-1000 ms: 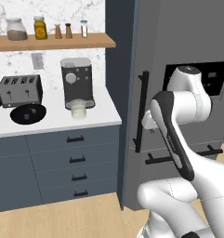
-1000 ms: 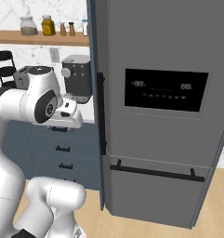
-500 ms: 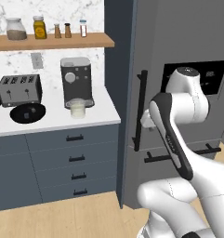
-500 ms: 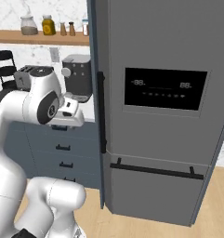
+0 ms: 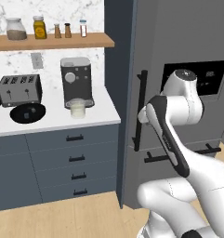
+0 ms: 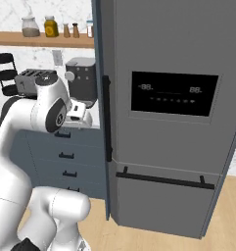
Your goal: Grab a lemon wedge from the fridge and one ice cube from the ice bowl, and put them in the glass of lemonade.
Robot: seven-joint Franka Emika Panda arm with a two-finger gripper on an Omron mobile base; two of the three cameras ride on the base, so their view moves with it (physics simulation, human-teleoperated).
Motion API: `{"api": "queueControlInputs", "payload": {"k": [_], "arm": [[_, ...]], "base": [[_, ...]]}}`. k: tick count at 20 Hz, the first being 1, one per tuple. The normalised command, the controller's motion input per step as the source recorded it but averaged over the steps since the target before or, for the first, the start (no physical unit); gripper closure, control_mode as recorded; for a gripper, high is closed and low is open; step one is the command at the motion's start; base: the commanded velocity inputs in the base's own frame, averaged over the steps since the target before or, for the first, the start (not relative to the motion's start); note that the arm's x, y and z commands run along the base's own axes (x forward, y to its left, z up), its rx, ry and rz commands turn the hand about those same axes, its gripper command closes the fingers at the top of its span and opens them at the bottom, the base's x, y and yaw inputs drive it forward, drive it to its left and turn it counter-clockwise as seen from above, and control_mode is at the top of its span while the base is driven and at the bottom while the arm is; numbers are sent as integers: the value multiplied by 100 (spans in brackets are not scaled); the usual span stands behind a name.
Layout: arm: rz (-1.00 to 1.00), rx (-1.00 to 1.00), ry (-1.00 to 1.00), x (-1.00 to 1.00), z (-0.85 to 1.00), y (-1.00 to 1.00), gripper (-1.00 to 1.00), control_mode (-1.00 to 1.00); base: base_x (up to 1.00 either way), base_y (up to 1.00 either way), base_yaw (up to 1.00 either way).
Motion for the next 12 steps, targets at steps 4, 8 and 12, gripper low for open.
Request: {"api": "queueControlInputs", "payload": {"k": [4,8,12], "arm": [[-2,-3,-25,80,0,-28,-100,-100],[-6,-6,-22,99,-11,-26,-100,-100],[-24,-5,-6,95,-14,-8,-100,-100]], "base": [[0,0,0],[0,0,0],[0,0,0]]}}
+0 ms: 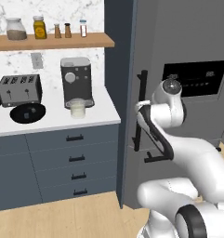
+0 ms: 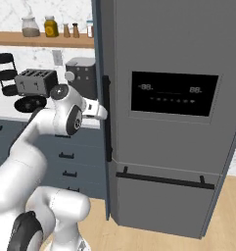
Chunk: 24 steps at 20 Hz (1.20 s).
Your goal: Grab a lemon wedge from the fridge and one ice cube from the ice bowl, and put them in the glass of lemonade.
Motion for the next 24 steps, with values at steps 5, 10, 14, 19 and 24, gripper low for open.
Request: {"api": "queueControlInputs", "payload": {"k": [5,10,14,19,24], "arm": [[-38,2,0,96,-6,0,-100,-100],[-17,10,0,66,0,0,-100,-100],[-3,3,0,67,0,-3,-100,-100],[0,0,0,74,-5,-11,-100,-100],[0,0,0,62,-23,-15,-100,-100]], "base": [[0,0,0],[0,0,0],[0,0,0],[0,0,0],[0,0,0]]}}
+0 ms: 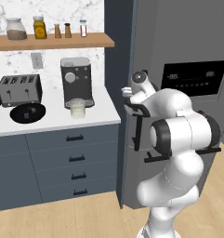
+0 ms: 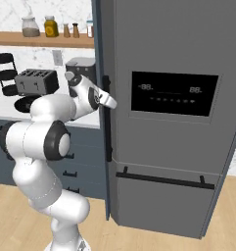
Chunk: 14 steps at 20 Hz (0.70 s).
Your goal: Grab a lemon wedge from the fridge and one ice cube from the ice bowl, and put them in the glass of lemonade.
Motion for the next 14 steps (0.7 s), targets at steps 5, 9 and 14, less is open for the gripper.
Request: {"api": "queueControlInputs", "payload": {"k": [5,9,14], "arm": [[0,-4,-8,54,-49,-5,-100,-100],[0,-8,-21,46,-61,-5,-100,-100],[0,-5,-15,47,-53,-16,100,-100]], "base": [[0,0,0],[0,0,0],[0,0,0]]}}
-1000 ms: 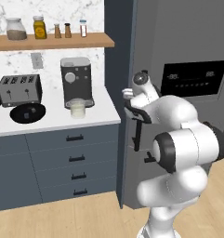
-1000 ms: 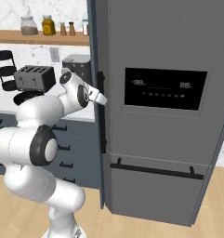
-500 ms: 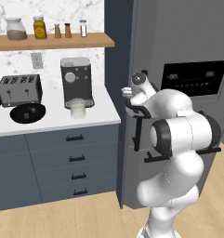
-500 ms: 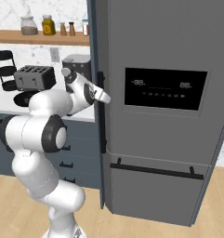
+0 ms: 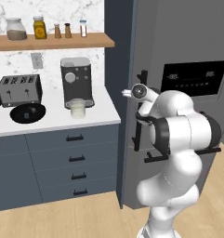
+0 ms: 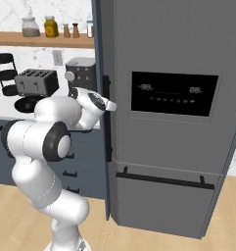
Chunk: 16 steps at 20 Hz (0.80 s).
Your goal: Grab a lemon wedge from the fridge and one ice cube from the ice bowl, and put them in the glass of lemonade.
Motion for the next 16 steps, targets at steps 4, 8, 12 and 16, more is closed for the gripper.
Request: {"api": "queueControlInputs", "payload": {"k": [4,8,12,16], "arm": [[0,0,4,27,-2,-1,100,-100],[-2,1,14,-26,0,-41,100,-100],[-8,4,20,-68,0,-74,100,-100],[-11,8,28,-93,0,-74,100,-100]], "base": [[0,0,0],[0,0,0],[0,0,0],[0,0,0]]}}
